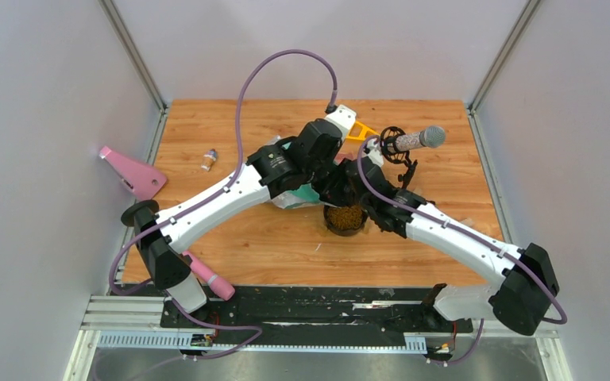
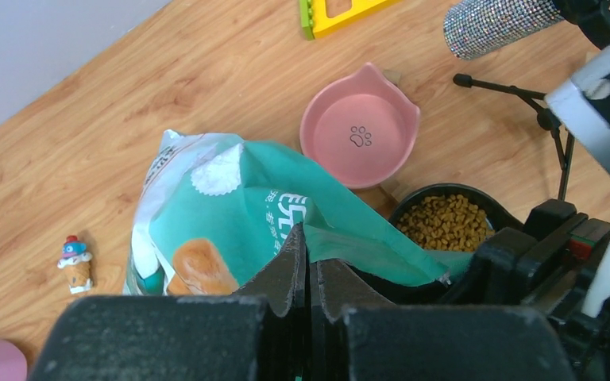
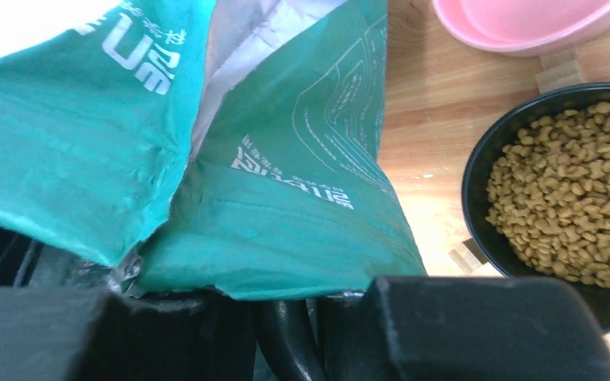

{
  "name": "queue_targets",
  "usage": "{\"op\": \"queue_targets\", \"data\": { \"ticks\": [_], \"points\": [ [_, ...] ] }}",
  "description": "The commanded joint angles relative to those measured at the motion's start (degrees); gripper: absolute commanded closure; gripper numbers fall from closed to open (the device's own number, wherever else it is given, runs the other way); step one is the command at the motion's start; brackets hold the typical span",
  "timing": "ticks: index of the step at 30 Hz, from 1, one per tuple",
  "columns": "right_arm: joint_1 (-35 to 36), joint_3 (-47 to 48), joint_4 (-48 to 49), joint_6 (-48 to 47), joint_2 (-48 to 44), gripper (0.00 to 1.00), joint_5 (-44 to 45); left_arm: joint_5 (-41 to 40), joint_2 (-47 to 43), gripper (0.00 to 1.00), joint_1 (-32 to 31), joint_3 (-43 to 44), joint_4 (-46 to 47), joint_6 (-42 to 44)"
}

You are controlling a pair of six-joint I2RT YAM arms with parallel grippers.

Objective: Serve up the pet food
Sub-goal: Collect the pet food from the pet food bag.

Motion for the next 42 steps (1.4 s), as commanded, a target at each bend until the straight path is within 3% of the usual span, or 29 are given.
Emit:
{"op": "queue_targets", "data": {
  "ticks": [1,5,15,27,38,42],
  "points": [
    [-0.54,-4.39,18.64,2.91,-5.5,1.0,0.89,-3.42,-3.12,1.0,-0.23,3.61,4.71,-2.32],
    [-0.49,-9.17,23.41,4.6,-11.09,1.0,0.06,-6.02,-4.0,1.0,-0.25,2.2,5.82,-3.05],
    [-0.52,-16.37,23.07,4.49,-24.64,1.0,2.37,-14.51,-7.7,1.0,-0.23,-2.27,9.74,-4.74],
    [-0.62,-20.05,20.46,4.38,-35.8,1.0,4.95,-15.05,-9.06,1.0,-0.19,-2.61,11.16,-4.65],
    [-0.97,-27.31,21.85,9.72,-38.93,1.0,2.38,-14.59,-9.77,1.0,-0.18,-2.77,12.58,-4.97],
    [-1.34,-27.88,15.66,10.14,-44.14,1.0,3.9,-14.53,-9.79,1.0,-0.18,-2.67,12.49,-5.08]
  ]
}}
